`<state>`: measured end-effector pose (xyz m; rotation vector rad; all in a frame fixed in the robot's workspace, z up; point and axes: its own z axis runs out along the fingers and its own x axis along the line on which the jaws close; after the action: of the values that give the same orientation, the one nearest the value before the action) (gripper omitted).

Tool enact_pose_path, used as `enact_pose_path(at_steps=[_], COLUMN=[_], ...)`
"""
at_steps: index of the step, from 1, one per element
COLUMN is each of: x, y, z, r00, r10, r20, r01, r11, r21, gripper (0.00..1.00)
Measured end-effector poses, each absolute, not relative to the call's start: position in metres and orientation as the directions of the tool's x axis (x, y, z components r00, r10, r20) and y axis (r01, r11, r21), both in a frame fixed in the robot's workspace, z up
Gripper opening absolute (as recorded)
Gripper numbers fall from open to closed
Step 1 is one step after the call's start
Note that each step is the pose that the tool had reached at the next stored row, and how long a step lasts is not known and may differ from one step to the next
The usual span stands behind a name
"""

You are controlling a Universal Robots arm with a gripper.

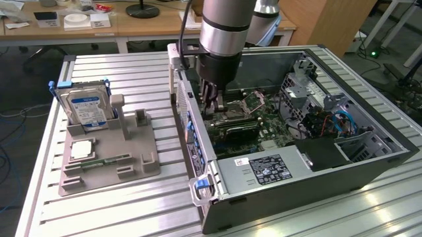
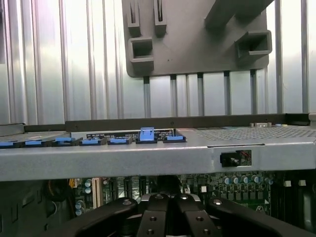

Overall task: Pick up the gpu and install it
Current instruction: 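Press down on the gpu until it lock into place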

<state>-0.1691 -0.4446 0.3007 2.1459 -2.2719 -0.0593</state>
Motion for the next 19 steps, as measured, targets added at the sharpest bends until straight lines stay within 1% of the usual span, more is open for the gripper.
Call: enact_pose_path(at_steps=[19], x=[-0.1762], y=[-0.4467], z=[0.3001], r00=[-0.054], r10=[-0.998], r20=[-0.014], r01=[-0.998], r11=[0.054], r21=[0.039], gripper=[0.10])
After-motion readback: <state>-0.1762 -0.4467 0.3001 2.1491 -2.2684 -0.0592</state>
